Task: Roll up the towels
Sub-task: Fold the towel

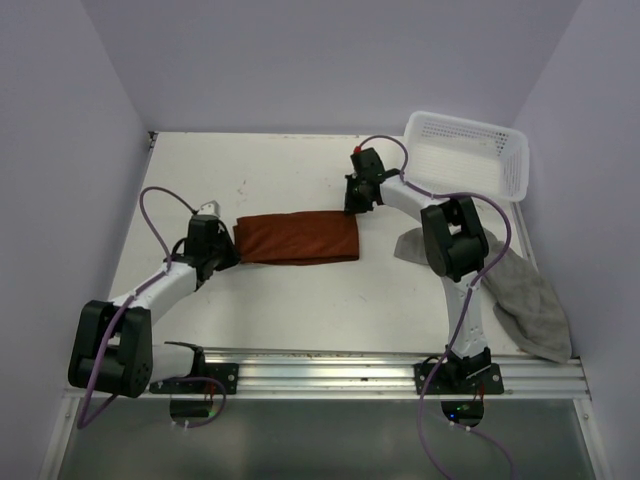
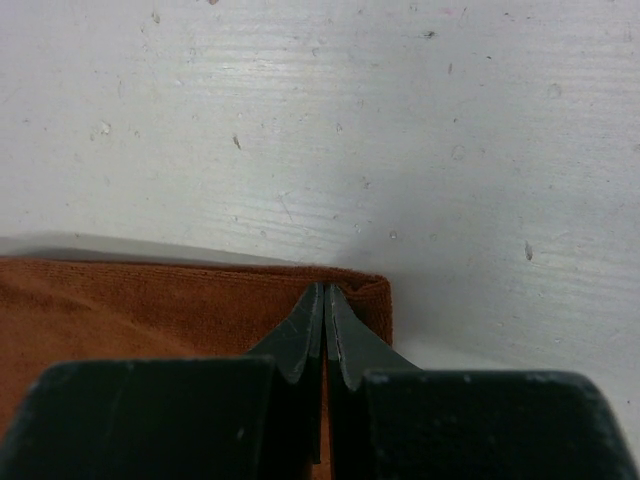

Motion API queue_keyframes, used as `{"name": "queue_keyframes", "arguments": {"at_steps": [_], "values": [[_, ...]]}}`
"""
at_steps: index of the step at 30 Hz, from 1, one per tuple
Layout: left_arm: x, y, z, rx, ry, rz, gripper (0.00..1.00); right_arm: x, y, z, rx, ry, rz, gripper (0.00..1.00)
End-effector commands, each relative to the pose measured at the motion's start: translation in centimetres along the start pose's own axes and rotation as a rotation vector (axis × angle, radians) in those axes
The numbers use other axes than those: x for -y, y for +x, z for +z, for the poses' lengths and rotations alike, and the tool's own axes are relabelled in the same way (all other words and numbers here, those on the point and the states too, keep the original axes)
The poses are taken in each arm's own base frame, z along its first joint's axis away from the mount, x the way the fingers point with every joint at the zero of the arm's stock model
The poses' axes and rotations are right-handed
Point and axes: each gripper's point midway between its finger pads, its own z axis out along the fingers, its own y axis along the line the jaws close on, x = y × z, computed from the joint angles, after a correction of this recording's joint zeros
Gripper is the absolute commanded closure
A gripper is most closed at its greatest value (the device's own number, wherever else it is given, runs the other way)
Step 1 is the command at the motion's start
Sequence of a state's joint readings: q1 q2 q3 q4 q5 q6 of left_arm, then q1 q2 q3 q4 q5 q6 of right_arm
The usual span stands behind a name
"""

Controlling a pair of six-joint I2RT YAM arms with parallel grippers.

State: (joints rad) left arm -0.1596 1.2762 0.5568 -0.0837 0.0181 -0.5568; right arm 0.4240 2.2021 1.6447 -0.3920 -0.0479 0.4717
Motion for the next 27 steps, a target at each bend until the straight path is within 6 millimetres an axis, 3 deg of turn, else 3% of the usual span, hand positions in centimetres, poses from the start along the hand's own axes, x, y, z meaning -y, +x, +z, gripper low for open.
{"name": "queue_keyframes", "arguments": {"at_steps": [1,10,11,14,17,21,24,25,27], "values": [[-0.5,-0.1,0.0,0.031,-0.025,0.001,0.90,1.5,1.4,1.4,-0.051,0.045,0.004,1.00],[-2.0,1.5,0.0,0.009,-0.070,-0.009,0.90,1.8,1.4,1.5,-0.056,0.056,-0.003,1.00],[-2.0,1.5,0.0,0.012,-0.065,-0.007,0.88,1.7,1.4,1.5,-0.055,0.055,-0.005,1.00],[-1.7,1.4,0.1,0.018,-0.049,-0.006,0.67,1.4,1.4,1.6,-0.057,0.037,-0.008,1.00],[-1.5,1.2,0.1,0.029,-0.038,-0.006,0.57,0.6,1.1,1.3,-0.055,-0.008,-0.026,1.00],[-0.9,0.4,-0.2,0.051,-0.016,-0.015,0.55,-1.3,0.1,0.1,-0.028,-0.101,-0.044,1.00],[-0.3,-0.8,-0.7,0.080,-0.010,-0.022,0.54,-3.1,-0.9,-1.5,-0.015,-0.177,-0.059,0.91],[-0.2,-1.2,-0.8,0.089,-0.015,-0.024,0.53,-3.4,-1.2,-2.0,-0.005,-0.187,-0.064,0.81],[0.2,-2.6,-1.3,0.112,-0.021,-0.022,0.51,-4.0,-2.2,-3.1,0.016,-0.201,-0.075,0.75]]}}
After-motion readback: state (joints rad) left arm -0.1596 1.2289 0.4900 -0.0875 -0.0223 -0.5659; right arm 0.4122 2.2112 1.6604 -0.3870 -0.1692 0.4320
